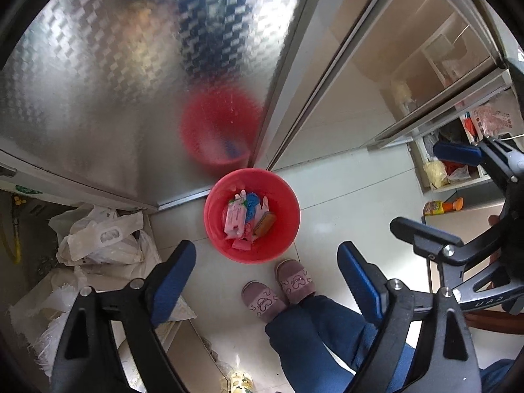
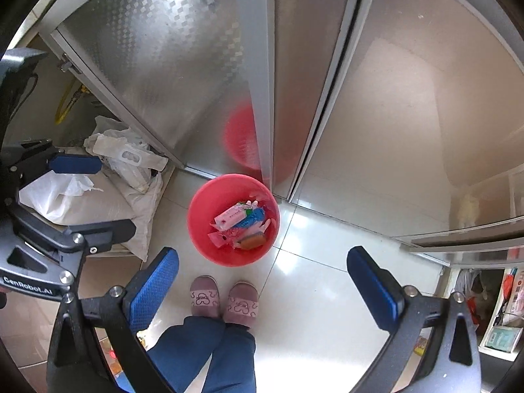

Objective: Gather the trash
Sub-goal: 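Open both tools over the red bucket to drop the brush and box, then raise both open tools back up to the counter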

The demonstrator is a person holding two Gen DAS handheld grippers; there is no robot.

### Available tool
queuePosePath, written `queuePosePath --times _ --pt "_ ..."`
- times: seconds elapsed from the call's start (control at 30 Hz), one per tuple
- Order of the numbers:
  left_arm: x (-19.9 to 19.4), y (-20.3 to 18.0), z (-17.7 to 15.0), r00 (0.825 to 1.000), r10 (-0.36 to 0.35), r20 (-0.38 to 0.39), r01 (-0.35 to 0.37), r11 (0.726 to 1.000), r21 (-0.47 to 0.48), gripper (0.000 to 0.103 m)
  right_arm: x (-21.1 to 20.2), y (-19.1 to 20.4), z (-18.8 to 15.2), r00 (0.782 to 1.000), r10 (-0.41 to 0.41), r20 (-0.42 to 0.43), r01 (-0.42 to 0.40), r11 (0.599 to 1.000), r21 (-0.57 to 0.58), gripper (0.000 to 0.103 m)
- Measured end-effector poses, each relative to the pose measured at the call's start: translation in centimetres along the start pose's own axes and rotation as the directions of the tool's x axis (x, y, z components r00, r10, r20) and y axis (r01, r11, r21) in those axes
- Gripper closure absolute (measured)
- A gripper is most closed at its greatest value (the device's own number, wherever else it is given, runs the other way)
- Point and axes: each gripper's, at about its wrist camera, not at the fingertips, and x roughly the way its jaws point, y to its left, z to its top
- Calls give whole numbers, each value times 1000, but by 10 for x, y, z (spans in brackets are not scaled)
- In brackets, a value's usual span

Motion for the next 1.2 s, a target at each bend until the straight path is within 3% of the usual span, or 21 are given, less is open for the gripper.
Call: queuePosePath --times 0.2,0.27,0.63,0.87,1.2 --pt "-34 5 0 998 -25 65 28 999 -38 8 -24 -3 5 999 40 15 -41 998 37 0" --pt "-48 1 1 997 -13 74 16 999 -40 0 -33 -4 7 999 49 11 -50 996 68 0" --pt "-156 -16 -4 993 20 120 -7 994 -105 0 -130 12 24 998 54 28 -55 997 45 0" --pt "-216 -15 -6 981 87 175 -59 985 -162 0 -197 18 38 989 70 129 -68 998 -18 0" --pt "-287 -5 0 953 168 251 -108 966 -235 0 -245 34 74 963 141 228 -111 984 -140 0"
